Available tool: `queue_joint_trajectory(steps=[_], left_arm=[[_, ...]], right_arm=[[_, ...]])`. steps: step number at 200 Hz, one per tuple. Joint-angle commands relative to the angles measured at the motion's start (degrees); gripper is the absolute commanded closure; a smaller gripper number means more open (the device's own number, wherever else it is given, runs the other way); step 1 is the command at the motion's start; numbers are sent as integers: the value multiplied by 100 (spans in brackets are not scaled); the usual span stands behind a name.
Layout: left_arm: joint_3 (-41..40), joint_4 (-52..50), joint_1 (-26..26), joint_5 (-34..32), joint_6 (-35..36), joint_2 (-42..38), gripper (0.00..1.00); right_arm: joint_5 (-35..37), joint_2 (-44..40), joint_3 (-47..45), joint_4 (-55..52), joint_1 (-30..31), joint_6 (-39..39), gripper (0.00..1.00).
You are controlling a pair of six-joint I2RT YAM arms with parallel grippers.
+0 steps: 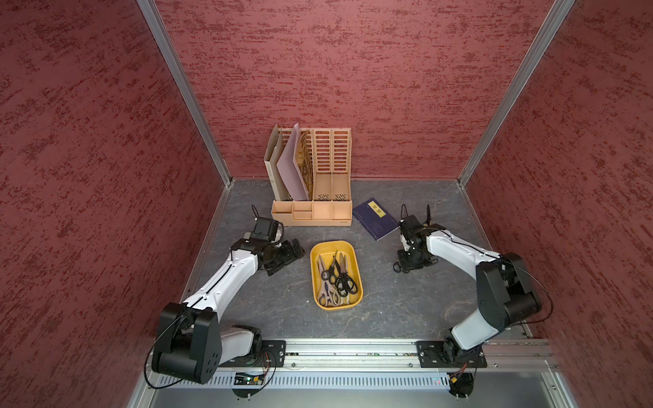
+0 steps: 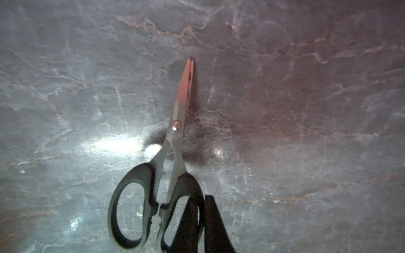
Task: Take the scissors out of the storage box
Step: Place the scissors at the center of the board.
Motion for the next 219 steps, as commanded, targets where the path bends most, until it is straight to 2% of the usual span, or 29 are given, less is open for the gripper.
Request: queue_joint_trajectory(steps=[1,79,100,126,154,180,219], left_arm=[[73,-21,-18,-80,113,89,0],[143,-98,-9,-106,133,117,0],[162,-122,-11,-121,119,92,0],[162,-120,-9,-131,97,49,0],[163,-123,-11,-141,92,13,0],[130,-69,-16,-131,82,15,0],[110,-7,-18,-119,74,46,0]], right_arm=[[401,218,186,146,-26,-285,100],[687,719,256,310,-74,-772,100],[634,714,355,236,-89,-718,93],[496,516,576,76,-88,-509,78],[145,263,1012,-299,-89,-87,68],[-504,66,1444,-674,2,693,66],[-1077,-442,1483,-360,826,2197,65]])
